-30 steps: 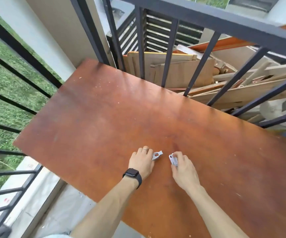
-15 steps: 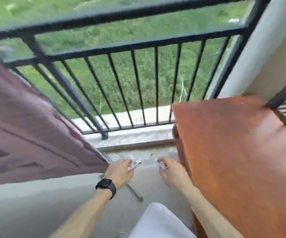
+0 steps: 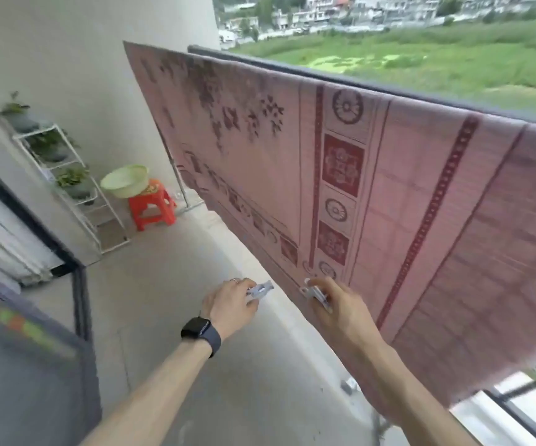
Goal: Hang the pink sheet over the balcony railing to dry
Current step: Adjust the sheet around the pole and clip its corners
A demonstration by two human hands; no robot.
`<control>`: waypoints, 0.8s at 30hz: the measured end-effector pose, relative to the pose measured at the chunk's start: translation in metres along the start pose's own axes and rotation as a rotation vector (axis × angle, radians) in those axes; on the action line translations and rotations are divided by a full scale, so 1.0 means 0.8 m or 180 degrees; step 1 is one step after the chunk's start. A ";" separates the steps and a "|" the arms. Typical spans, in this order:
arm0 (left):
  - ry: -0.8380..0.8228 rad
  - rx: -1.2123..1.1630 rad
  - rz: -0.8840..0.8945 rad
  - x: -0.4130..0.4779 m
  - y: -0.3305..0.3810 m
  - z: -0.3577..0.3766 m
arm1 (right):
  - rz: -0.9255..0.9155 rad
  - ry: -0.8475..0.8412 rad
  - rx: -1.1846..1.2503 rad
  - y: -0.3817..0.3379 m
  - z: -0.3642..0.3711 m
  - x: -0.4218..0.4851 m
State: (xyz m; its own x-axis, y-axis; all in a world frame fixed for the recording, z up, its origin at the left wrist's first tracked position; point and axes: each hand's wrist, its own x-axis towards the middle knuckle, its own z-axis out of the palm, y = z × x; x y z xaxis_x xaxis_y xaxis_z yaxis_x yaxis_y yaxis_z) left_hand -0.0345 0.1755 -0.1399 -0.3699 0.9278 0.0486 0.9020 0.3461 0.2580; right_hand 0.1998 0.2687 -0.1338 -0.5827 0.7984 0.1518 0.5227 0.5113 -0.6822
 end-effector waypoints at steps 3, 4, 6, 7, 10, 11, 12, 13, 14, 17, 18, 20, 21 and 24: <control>0.0079 0.0012 -0.0433 0.030 -0.063 -0.027 | -0.0282 -0.0118 0.0157 -0.028 0.039 0.086; 0.0128 0.0049 -0.0537 0.044 -0.082 -0.032 | -0.0324 -0.0181 0.0221 -0.036 0.050 0.116; 0.0199 0.0152 -0.0679 0.076 -0.115 -0.044 | -0.0439 -0.0340 0.0350 -0.052 0.069 0.177; 0.0231 0.0183 -0.0741 0.092 -0.132 -0.050 | -0.0525 -0.0413 0.0420 -0.061 0.078 0.209; 0.0433 0.0147 -0.1019 0.153 -0.185 -0.070 | -0.0766 -0.0576 0.0591 -0.087 0.101 0.308; 0.0506 0.0130 -0.1093 0.173 -0.202 -0.081 | -0.0827 -0.0625 0.0609 -0.097 0.108 0.340; 0.0586 0.0112 -0.1144 0.193 -0.217 -0.093 | -0.0890 -0.0668 0.0627 -0.108 0.115 0.372; 0.0683 0.0095 -0.1198 0.214 -0.234 -0.105 | -0.0964 -0.0718 0.0648 -0.119 0.122 0.405; 0.0779 0.0070 -0.1257 0.236 -0.252 -0.118 | -0.1039 -0.0764 0.0668 -0.131 0.129 0.439; 0.1008 0.0054 -0.1344 0.294 -0.304 -0.162 | -0.1234 -0.0805 0.0706 -0.170 0.150 0.530; 0.1077 0.0093 -0.1383 0.312 -0.323 -0.175 | -0.1290 -0.0802 0.0717 -0.183 0.159 0.559; 0.1226 0.0154 -0.1449 0.354 -0.364 -0.197 | -0.1393 -0.0802 0.0751 -0.208 0.180 0.617; 0.1299 0.0159 -0.1454 0.377 -0.385 -0.205 | -0.1462 -0.0785 0.0751 -0.218 0.194 0.647; 0.1396 0.0168 -0.1460 0.443 -0.453 -0.234 | -0.1627 -0.0719 0.0656 -0.261 0.236 0.735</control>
State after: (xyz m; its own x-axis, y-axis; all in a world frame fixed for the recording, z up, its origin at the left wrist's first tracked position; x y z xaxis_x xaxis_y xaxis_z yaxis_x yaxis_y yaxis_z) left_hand -0.5339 0.3525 -0.0357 -0.7680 0.5440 0.3381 0.6357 0.7116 0.2991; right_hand -0.3692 0.5714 -0.0372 -0.8585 0.3683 0.3569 0.0227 0.7225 -0.6910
